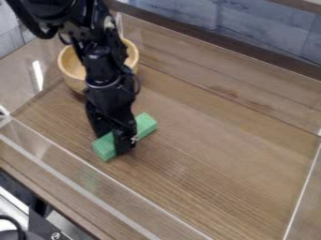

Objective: Put green object into wooden bowl

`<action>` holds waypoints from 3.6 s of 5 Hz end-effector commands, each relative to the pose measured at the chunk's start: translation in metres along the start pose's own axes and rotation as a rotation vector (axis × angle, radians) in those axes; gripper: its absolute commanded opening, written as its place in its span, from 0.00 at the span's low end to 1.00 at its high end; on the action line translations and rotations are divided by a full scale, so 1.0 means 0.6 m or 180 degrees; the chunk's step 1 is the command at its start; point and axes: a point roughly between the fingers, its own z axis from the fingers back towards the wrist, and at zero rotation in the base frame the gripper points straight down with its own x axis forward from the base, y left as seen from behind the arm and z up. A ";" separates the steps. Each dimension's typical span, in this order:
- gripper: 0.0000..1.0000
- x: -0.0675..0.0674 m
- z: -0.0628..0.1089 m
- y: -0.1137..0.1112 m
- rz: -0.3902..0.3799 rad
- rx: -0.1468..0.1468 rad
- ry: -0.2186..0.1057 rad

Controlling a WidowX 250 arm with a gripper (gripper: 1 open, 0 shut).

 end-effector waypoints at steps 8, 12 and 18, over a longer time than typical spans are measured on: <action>0.00 0.030 0.047 -0.008 -0.0270 0.0002 -0.0237; 1.00 0.040 0.089 0.001 -0.0457 -0.0045 -0.0411; 0.00 0.029 0.069 -0.043 -0.0225 -0.0048 -0.0418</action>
